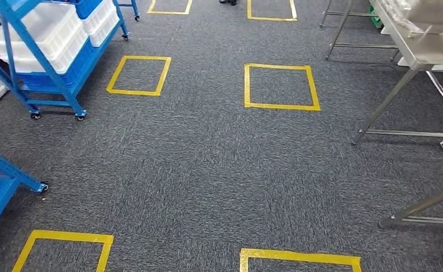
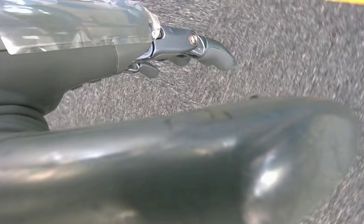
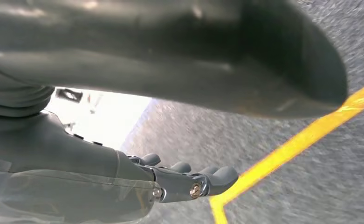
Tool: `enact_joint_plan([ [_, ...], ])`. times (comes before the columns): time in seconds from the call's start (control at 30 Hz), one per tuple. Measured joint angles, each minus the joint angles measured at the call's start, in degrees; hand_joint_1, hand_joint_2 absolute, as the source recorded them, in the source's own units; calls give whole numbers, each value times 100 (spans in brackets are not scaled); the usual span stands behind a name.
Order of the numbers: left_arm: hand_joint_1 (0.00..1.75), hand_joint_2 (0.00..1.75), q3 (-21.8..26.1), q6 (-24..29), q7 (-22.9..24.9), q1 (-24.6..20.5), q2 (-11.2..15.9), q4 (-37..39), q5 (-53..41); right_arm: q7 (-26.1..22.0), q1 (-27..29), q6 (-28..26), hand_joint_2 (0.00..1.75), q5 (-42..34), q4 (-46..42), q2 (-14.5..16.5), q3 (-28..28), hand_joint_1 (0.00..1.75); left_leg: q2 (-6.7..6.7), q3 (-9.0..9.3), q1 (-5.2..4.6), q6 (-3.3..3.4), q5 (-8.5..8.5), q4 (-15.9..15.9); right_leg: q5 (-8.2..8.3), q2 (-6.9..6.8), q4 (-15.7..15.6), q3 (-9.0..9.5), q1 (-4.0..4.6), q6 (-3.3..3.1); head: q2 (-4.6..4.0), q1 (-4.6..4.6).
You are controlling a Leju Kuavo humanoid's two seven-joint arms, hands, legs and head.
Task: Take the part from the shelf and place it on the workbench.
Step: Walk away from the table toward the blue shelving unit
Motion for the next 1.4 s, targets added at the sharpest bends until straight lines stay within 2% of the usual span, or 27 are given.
enact_joint_plan([
  [0.07, 0, 0, 24, 36, -4, -13, -3, -8, 6, -73, -25, -8, 0, -4, 2, 12, -16, 0, -128, -68, -2, -59, 20, 32, 73, 195, -354, 127, -1, -52, 0, 0],
  [0.13, 0, 0, 79, 104, 8, -8, -9, -12, 44, -114, -93, -3, 0, 5, 2, 43, -31, 0, -247, -125, 3, -140, 62, 22, 85, 127, -404, 118, -4, -113, 1, 0],
  [0.17, 0, 0, 110, 151, 25, 0, -11, -12, 68, -127, -128, 5, 0, 10, 1, 63, -34, 0, -228, -152, 0, -170, 53, 43, 110, 56, -441, 127, -14, -151, 1, 0],
  [0.23, 0, 0, 164, 256, 91, -3, -15, -13, 106, -167, -171, 22, 0, -26, -1, 102, -43, 0, 5, -309, -11, -219, -146, 346, 156, -108, -515, 150, -34, -226, 0, -3],
  [0.3, 0, 0, 228, 355, 172, -21, -25, -15, 139, -253, -192, 29, 0, -196, 0, 134, -118, 0, 293, -638, 13, -264, -534, 1054, 160, -288, -528, 155, -8, -257, 1, -6],
  [0.37, 0, 0, 287, 434, 238, -24, -45, -16, 180, -326, -213, 31, 0, -376, 1, 161, -261, 0, 387, -876, 51, -306, -719, 1594, 147, -474, -525, 157, 5, -252, 0, -6],
  [0.4, 0, 0, 307, 470, 265, -18, -54, -16, 189, -345, -226, 29, 0, -416, 0, 172, -325, 0, 412, -849, 67, -320, -655, 1574, 138, -557, -522, 161, 5, -244, 0, -6],
  [0.43, 0, 0, 327, 505, 287, -14, -59, -16, 191, -356, -239, 27, 0, -431, 0, 184, -378, 0, 453, -701, 81, -328, -499, 1320, 125, -632, -519, 171, 3, -229, 0, -6],
  [0.47, 0, 0, 350, 534, 302, -13, -61, -17, 191, -364, -251, 25, 0, -434, -1, 192, -420, 0, 541, -471, 90, -330, -307, 918, 110, -700, -514, 187, 2, -210, 0, -6],
  [0.53, 0, 0, 396, 566, 298, -25, -72, -19, 200, -372, -271, 20, 0, -410, 0, 205, -480, 0, 739, -77, 61, -278, -81, 216, 67, -814, -500, 218, 20, -152, 0, -4],
  [0.57, 0, 0, 416, 545, 276, -28, -78, -21, 207, -374, -282, 19, 0, -387, -1, 208, -497, 0, 792, 6, 43, -238, -54, 56, 53, -859, -494, 229, 31, -121, 0, -3],
  [0.63, 0, 0, 459, 425, 216, -15, -79, -23, 213, -378, -316, 22, 0, -339, -2, 225, -513, 0, 722, 4, 19, -152, -53, 6, 41, -937, -495, 246, 34, -58, -1, -1],
  [0.67, 0, 0, 480, 335, 187, -3, -72, -23, 213, -380, -331, 23, 0, -323, -4, 235, -519, 0, 675, 5, 22, -116, -41, -11, 17, -905, -475, 253, 19, -23, -1, -1],
  [0.73, 0, 0, 515, 166, 144, 10, -42, -24, 206, -383, -334, 22, 0, -315, -9, 250, -532, 0, 574, 20, 36, -45, -12, -55, -177, -675, -211, 146, -8, 28, 1, -1],
  [0.77, 0, 0, 523, 90, 125, 11, -27, -25, 195, -385, -318, 17, 0, -327, -10, 253, -547, 0, 525, 23, 40, -19, -2, -67, -352, -515, 92, 3, -18, 38, 1, -1],
  [0.83, 0, 0, 527, -61, 101, 9, 5, -25, 162, -412, -278, -8, 0, -380, -10, 257, -599, 0, 405, 18, 22, 12, 1, -68, -681, -355, 851, -384, -14, 35, 1, -2],
  [0.87, 0, 0, 527, -134, 100, 9, 22, -25, 130, -434, -267, -31, 0, -415, -10, 257, -637, 0, 331, 22, 10, 17, 0, -67, -718, -332, 1090, -513, -12, 29, 1, -2],
  [0.9, 0, 0, 526, -200, 102, 12, 38, -25, 96, -456, -258, -56, 0, -447, -10, 256, -678, 0, 253, 30, 2, 18, -1, -64, -652, -322, 1144, -555, -10, 18, 1, -2],
  [0.93, 0, 0, 525, -254, 105, 14, 51, -25, 56, -471, -249, -81, 0, -474, -10, 256, -716, 0, 169, 40, -4, 17, -1, -60, -475, -301, 972, -489, -11, 1, 1, -2],
  [0.97, 0, 0, 522, -302, 107, 16, 64, -25, 10, -485, -233, -109, 0, -498, -10, 256, -757, 0, 83, 50, -6, 14, -3, -53, -233, -242, 618, -341, -12, -21, 1, -2],
  [1.03, 0, 0, 515, -363, 104, 11, 77, -25, -54, -502, -176, -152, 0, -532, -9, 254, -833, 0, -69, 37, -15, -14, -7, -23, 82, 3, -88, -53, -17, -66, 1, -1],
  [1.1, 0, 0, 509, -402, 98, 12, 90, -25, -115, -518, -130, -186, 0, -552, -9, 251, -908, 0, -195, -8, -6, -76, 7, -11, 126, 129, -365, 42, -8, -95, 1, -1],
  [1.17, 0, 0, 508, -418, 95, 36, 104, -25, -148, -530, -110, -202, 0, -562, -10, 252, -962, 0, -270, -46, 13, -147, 19, -16, 151, 20, -418, 58, -11, -143, 1, -2],
  [1.23, 0, 0, 507, -426, 92, 50, 120, -25, -153, -536, -82, -213, 0, -566, -10, 253, -995, 0, -47, -155, -1, -198, -126, 200, 185, -117, -488, 89, -27, -221, 0, -2],
  [1.3, 0, 0, 503, -448, 88, 36, 137, -25, -194, -539, -46, -224, 0, -574, -10, 253, -1024, 0, 277, -464, -1, -236, -479, 848, 191, -276, -522, 106, -16, -273, 1, -4],
  [1.37, 0, 0, 489, -482, 89, 23, 152, -25, -269, -542, -19, -236, 0, -592, -10, 252, -1063, 0, 376, -796, 36, -277, -736, 1527, 177, -448, -519, 109, 1, -281, 1, -5],
  [1.4, 0, 0, 473, -496, 89, 25, 161, -25, -316, -549, -12, -251, 0, -604, -10, 252, -1089, 0, 396, -839, 59, -299, -715, 1619, 167, -531, -516, 113, 2, -276, 1, -5],
])
